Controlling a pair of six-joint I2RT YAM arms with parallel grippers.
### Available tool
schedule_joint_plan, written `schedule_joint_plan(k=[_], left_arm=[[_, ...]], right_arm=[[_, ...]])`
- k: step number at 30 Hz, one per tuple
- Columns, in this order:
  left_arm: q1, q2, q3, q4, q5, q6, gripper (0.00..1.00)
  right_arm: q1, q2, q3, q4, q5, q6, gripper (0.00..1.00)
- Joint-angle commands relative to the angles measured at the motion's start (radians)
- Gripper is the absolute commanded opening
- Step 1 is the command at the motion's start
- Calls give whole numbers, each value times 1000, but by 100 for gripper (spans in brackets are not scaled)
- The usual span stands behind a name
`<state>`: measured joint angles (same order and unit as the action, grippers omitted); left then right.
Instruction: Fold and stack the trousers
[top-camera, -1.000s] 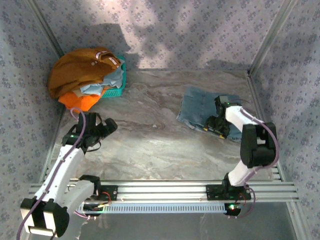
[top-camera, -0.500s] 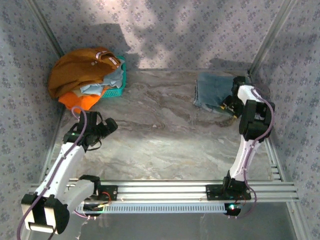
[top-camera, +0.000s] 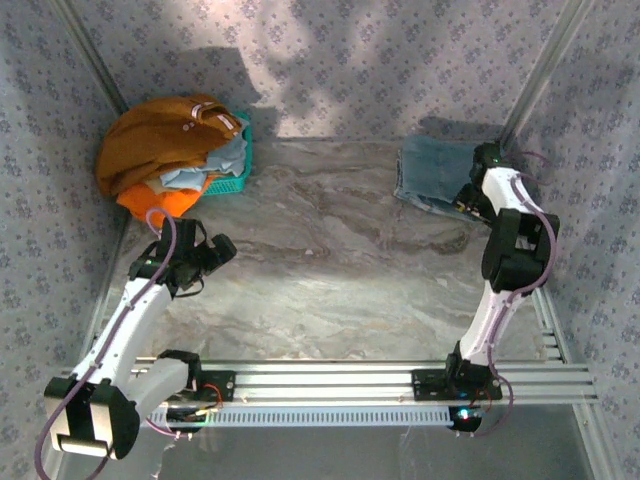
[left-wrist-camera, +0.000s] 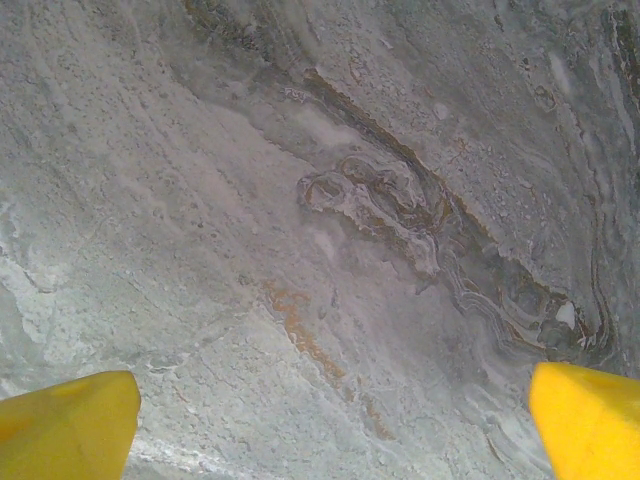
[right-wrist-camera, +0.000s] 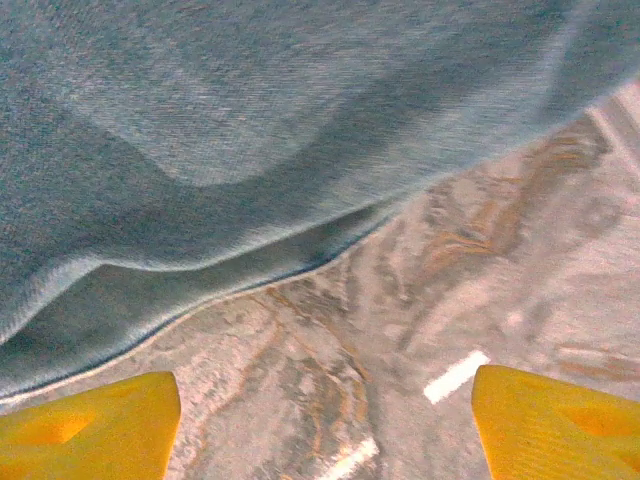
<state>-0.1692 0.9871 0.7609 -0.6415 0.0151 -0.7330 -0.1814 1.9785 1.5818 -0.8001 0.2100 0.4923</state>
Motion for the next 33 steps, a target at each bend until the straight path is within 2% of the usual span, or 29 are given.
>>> schedule_joint_plan(k=[1, 6, 12, 18, 26, 33], left_arm=[[8, 6, 38, 1, 19, 20, 100], [7, 8, 50, -20, 14, 21, 99], [5, -5, 39, -18, 2, 7, 99], [1, 29, 65, -23, 4, 6, 99], [-5, 59, 93, -26, -2, 2, 98], [-12, 54, 125, -32, 2, 19, 98]], right_arm=[[-30, 57, 41, -19, 65, -2, 78], [-42, 273, 309, -154, 57, -23, 74], [-32, 443, 564, -241, -4, -53, 74], [-45, 655, 901, -372, -77, -55, 73], [-50, 662, 928, -327, -156, -31, 71], [-62, 474, 763, -226, -194, 7, 72]])
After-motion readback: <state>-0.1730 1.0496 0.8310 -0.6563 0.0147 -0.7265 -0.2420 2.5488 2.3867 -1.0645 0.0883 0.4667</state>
